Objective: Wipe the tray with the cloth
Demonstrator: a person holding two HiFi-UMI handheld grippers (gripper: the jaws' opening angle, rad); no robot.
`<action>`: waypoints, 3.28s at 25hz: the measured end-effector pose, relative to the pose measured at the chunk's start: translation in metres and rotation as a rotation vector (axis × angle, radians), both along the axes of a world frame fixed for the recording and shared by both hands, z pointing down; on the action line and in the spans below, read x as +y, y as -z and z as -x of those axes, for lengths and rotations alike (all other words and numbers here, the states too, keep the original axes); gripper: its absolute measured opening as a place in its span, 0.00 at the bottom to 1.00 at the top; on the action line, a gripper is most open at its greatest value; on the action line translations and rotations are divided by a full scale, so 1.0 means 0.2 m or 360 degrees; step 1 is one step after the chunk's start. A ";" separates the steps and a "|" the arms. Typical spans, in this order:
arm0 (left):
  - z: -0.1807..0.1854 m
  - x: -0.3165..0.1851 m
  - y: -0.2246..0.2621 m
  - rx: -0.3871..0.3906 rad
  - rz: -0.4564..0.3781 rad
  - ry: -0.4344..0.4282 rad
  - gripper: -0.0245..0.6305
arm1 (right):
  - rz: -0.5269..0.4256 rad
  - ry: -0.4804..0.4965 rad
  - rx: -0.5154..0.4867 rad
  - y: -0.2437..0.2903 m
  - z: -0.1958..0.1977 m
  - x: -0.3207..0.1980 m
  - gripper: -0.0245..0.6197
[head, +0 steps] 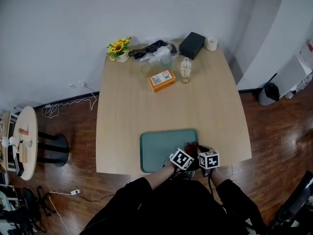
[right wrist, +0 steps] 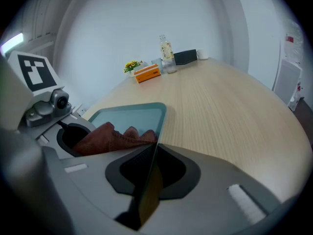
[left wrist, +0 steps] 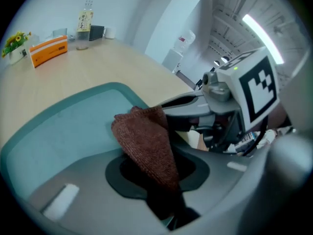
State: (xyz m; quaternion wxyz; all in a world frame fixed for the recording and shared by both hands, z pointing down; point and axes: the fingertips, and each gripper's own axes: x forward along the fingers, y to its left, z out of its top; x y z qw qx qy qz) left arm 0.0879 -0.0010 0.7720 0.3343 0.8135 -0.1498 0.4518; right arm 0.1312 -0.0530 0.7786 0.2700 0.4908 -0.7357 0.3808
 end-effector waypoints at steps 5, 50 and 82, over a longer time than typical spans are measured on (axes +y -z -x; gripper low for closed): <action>0.45 0.02 -0.01 -0.0076 -0.0022 0.0148 0.17 | 0.0000 0.0012 0.0008 0.00 -0.01 0.00 0.10; 0.03 -0.22 -0.02 -0.0176 -0.0187 -0.0600 0.16 | 0.0006 -0.0005 -0.0023 0.01 0.03 0.00 0.10; 0.54 -0.62 0.00 -0.0318 -0.0572 -0.0613 0.16 | -0.0014 0.0011 0.0005 0.00 0.01 0.01 0.10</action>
